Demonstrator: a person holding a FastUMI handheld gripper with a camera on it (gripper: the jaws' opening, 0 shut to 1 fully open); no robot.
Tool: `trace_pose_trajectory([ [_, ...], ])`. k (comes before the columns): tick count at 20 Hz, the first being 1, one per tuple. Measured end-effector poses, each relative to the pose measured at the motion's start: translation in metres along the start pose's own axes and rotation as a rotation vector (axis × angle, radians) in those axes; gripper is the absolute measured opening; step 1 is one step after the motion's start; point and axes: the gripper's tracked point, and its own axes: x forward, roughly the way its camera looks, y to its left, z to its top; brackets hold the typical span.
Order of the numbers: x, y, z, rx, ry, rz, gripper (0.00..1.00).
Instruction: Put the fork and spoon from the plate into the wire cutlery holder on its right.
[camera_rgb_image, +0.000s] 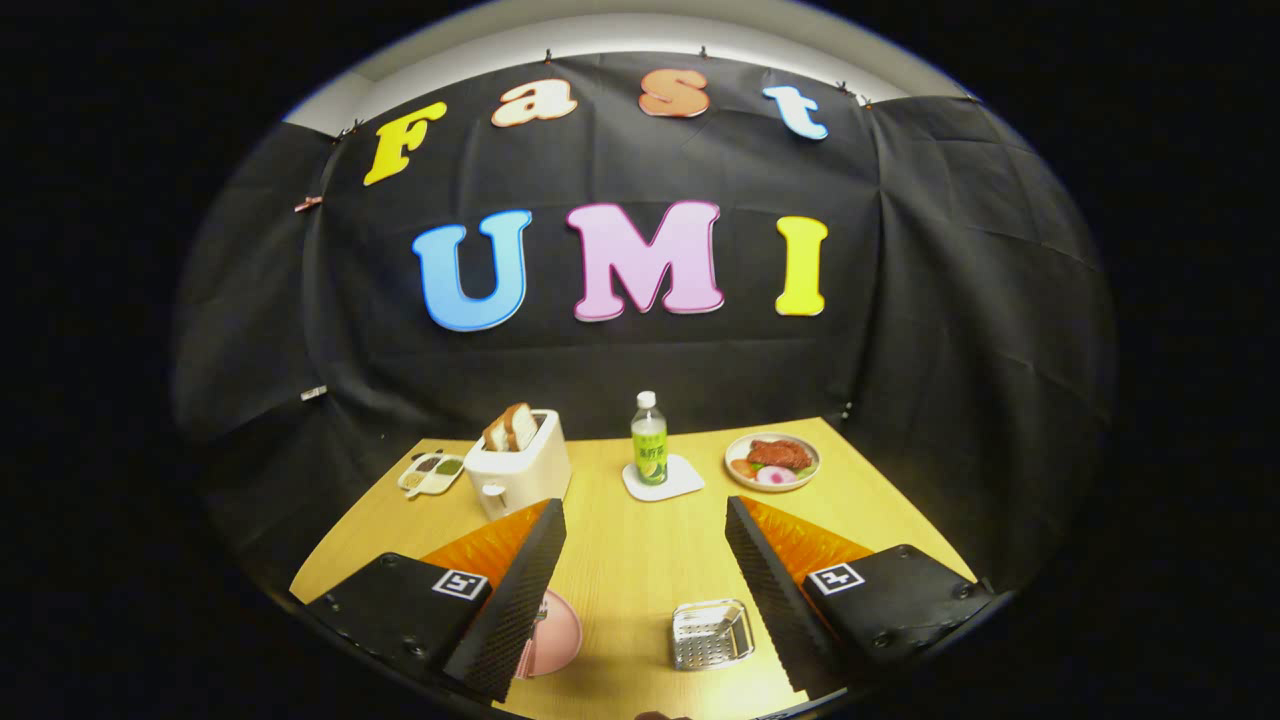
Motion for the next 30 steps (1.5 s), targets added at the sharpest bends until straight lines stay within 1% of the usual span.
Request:
trace_pose_trajectory([
  [3,0.018,0.036,-0.048,-0.061,0.138,0.084,1.00],
  [7,0.031,0.083,-0.123,-0.101,0.353,0.191,1.00],
  [10,0.037,0.101,-0.168,-0.130,0.475,0.221,1.00],
  [13,0.042,0.111,-0.202,-0.153,0.572,0.225,0.99],
  [15,0.046,0.117,-0.219,-0.149,0.618,0.223,0.94],
  [16,0.050,0.118,-0.226,-0.152,0.638,0.217,0.81],
  [18,0.054,0.121,-0.239,-0.161,0.673,0.216,0.73],
  [21,0.054,0.126,-0.253,-0.179,0.720,0.225,0.73],
  [23,0.054,0.126,-0.266,-0.185,0.758,0.219,0.67],
  [24,0.051,0.121,-0.273,-0.194,0.796,0.205,0.60],
  [27,0.053,0.119,-0.283,-0.173,0.849,0.185,0.59],
  [30,0.051,0.123,-0.298,-0.160,0.904,0.202,0.54],
])
